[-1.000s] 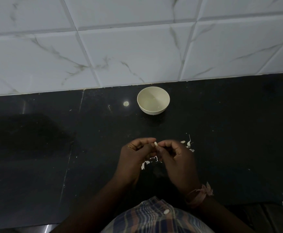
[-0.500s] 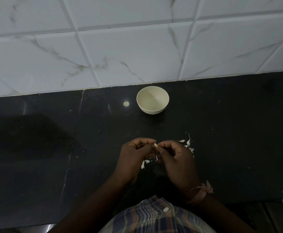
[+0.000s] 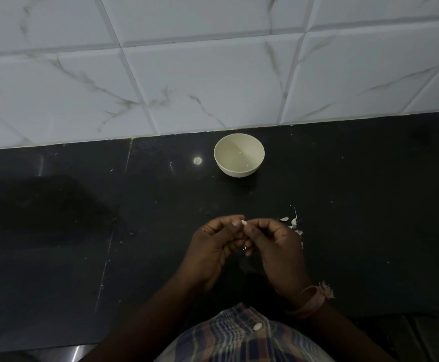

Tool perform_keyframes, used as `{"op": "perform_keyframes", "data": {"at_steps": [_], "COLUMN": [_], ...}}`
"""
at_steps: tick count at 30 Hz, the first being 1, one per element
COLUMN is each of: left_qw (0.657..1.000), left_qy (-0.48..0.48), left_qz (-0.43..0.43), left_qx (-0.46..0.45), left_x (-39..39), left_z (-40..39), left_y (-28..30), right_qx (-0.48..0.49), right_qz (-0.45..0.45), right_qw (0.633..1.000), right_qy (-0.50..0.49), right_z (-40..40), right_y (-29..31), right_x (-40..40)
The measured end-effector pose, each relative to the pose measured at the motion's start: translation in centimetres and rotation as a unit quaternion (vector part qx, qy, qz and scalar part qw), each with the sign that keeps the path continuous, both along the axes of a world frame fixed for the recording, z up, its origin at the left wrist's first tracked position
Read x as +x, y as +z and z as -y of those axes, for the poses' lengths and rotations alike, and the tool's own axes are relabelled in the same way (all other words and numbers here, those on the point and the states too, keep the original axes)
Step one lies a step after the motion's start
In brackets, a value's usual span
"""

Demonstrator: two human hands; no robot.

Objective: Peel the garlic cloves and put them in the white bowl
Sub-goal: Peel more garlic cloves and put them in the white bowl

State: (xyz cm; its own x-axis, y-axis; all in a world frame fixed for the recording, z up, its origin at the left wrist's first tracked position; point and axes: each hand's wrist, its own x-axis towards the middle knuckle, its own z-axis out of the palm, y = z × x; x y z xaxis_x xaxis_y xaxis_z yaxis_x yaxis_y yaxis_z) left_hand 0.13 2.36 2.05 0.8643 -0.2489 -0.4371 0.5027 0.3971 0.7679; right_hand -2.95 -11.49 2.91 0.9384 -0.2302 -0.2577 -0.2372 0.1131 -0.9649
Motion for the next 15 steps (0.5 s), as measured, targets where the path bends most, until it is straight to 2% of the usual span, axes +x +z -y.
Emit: {"op": "perform_keyframes", "data": {"at_steps": [6, 10, 15], "left_qw": [0.999, 0.986, 0.972], "left_qy": [0.012, 0.009, 0.003], "left_qz": [0.039, 0.117, 0.152], "left_qx": [0.022, 0.116, 0.181], "left_x": [-0.07, -0.23, -0.3], "left_z": [0.1, 0.13, 0.14], "left_y": [0.07, 0.49, 0.51], "right_qx": [-0.036, -0.07, -0.076], "right_qz": [0.023, 0.036, 0.041], "right_qw": [0.999, 0.997, 0.996], "right_qy": [0.02, 0.011, -0.002], "right_z": [-0.07, -0.34, -0.34], "right_y": [0.39, 0.49, 0.41], "right_x": [-0.18, -0.28, -0.05]}}
